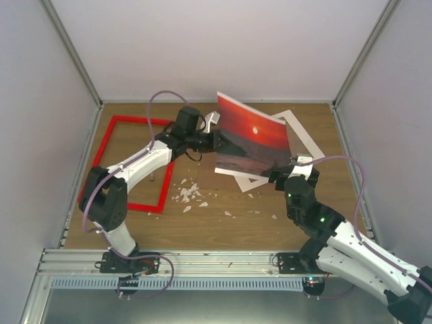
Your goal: Take the photo out of the frame
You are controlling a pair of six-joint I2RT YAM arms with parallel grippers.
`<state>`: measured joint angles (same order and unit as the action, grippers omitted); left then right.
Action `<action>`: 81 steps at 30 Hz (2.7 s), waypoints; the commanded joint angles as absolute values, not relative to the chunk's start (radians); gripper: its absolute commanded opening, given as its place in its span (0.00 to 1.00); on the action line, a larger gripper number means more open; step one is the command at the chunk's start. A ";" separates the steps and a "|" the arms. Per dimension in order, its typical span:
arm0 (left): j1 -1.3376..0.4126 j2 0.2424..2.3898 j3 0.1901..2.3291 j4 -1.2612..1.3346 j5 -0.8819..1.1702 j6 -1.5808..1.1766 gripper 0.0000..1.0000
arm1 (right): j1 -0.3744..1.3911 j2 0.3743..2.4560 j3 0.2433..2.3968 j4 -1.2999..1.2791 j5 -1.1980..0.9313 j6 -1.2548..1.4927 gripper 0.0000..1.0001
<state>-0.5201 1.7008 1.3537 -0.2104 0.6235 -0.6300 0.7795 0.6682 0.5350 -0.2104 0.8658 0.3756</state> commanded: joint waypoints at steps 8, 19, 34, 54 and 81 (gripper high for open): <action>-0.428 1.815 1.199 -0.129 0.629 -0.548 0.00 | 0.776 0.694 0.568 -0.211 0.863 0.393 1.00; -0.407 1.980 1.267 -0.182 0.637 -0.464 0.00 | 0.775 0.733 0.566 -0.187 0.836 0.374 1.00; -0.400 1.995 1.271 -0.210 0.538 -0.472 0.18 | 0.776 0.753 0.571 -0.170 0.818 0.351 0.99; -0.326 1.606 1.173 -0.328 0.292 -0.448 0.71 | 0.673 0.890 0.655 -0.202 0.590 0.353 1.00; -0.120 0.616 0.941 -0.241 -0.101 -0.237 0.99 | 0.281 0.598 0.836 -0.362 0.520 0.223 1.00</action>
<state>-0.1276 0.6895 1.0199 -0.3805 -0.0242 -0.3103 0.2867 0.6491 0.8658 -0.3779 0.4591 0.3023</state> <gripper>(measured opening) 0.990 0.995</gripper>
